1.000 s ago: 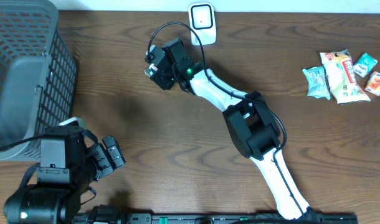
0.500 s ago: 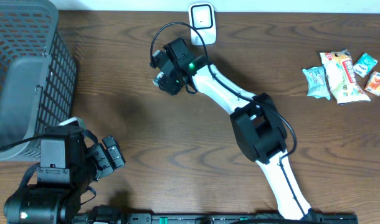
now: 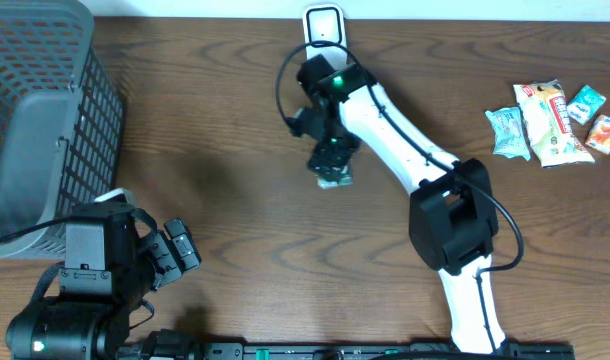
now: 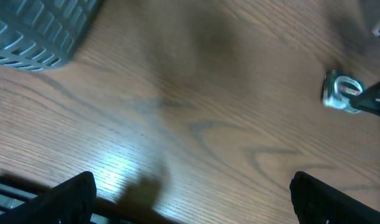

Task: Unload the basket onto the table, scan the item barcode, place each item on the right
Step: 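Lower the right gripper onto the Zam-Buk tin, then close the right gripper on the tin and lift it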

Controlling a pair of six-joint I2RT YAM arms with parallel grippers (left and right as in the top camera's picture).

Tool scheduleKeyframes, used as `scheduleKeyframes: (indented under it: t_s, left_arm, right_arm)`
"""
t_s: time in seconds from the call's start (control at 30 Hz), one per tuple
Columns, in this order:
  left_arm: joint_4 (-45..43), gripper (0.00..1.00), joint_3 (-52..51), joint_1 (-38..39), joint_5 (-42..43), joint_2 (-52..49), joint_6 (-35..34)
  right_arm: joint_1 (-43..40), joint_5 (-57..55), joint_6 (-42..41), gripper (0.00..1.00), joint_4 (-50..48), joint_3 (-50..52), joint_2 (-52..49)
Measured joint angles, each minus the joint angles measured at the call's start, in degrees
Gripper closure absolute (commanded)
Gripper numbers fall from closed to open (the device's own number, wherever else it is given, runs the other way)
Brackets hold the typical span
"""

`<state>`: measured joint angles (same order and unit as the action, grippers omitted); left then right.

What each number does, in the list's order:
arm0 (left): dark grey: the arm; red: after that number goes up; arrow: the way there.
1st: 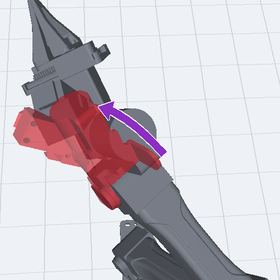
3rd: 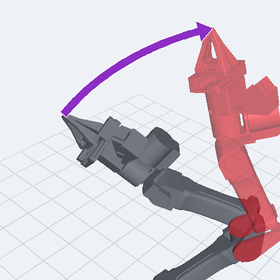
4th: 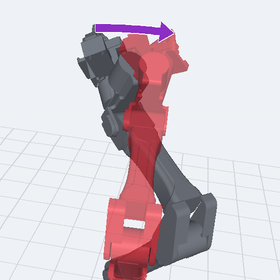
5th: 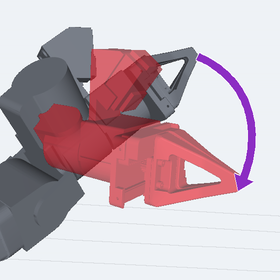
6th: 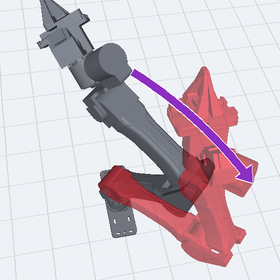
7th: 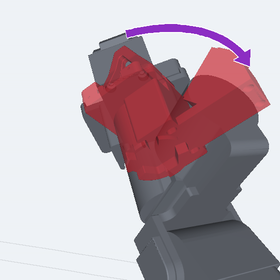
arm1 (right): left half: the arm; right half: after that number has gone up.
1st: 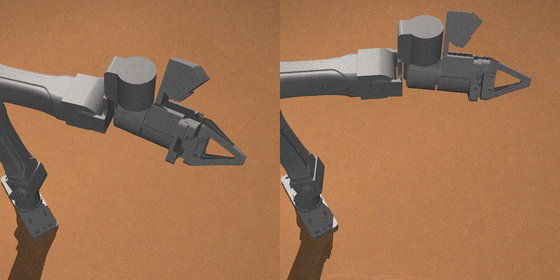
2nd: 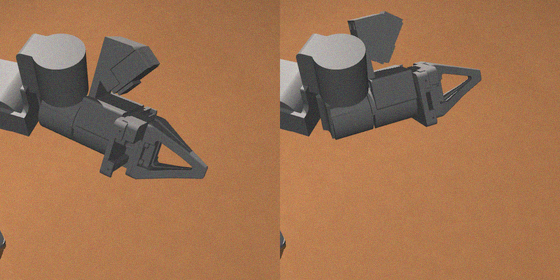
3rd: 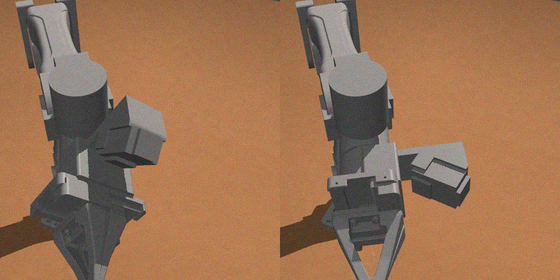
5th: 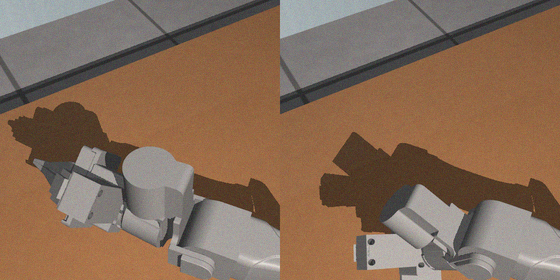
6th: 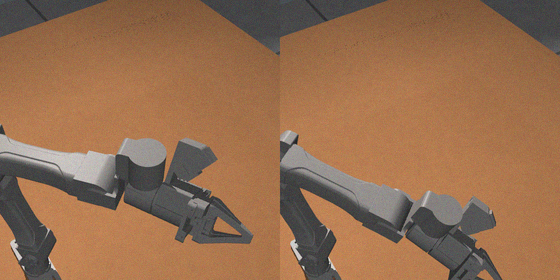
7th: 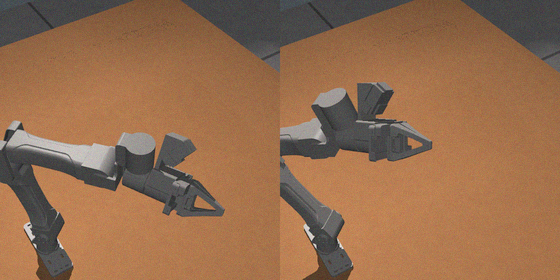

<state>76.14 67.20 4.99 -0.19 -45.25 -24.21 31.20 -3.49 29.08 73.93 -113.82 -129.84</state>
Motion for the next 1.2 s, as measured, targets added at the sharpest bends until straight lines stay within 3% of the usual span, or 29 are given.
scheduleKeyframes:
  t_s: [0.27, 0.47, 0.6, 0.8, 1.1, 1.2]
  left_arm:
    - [-0.02, 0.03, 0.00, 0.00, 0.00, 0.00, -0.02]
    - [-0.02, 0.02, 0.00, 0.00, 0.02, 0.00, -0.02]
    - [-0.02, 0.02, 0.00, 0.00, 0.00, 0.00, 0.00]
    - [-0.02, 0.02, 0.00, 0.00, 0.02, 0.00, 0.00]
    - [-0.02, 0.02, 0.00, 0.00, 0.02, 0.00, 0.00]
    - [-0.02, 0.02, 0.00, 0.00, 0.02, 0.00, 0.00]
  right_arm:
    - [-1.62, -4.83, -2.80, 0.01, -1.16, -0.02, 0.04]
    - [-1.62, 1.88, -19.87, 0.01, -4.20, 0.00, 2.97]
    - [-1.60, 10.08, -25.42, 0.01, -2.97, 0.00, 7.26]
    - [-0.87, 17.16, -28.55, 0.01, -3.50, -0.07, 9.25]
    - [-0.17, 19.19, -31.69, 0.01, -4.04, 0.24, 8.31]
    - [0.50, 19.28, -32.11, 0.09, -3.93, 0.42, 8.28]
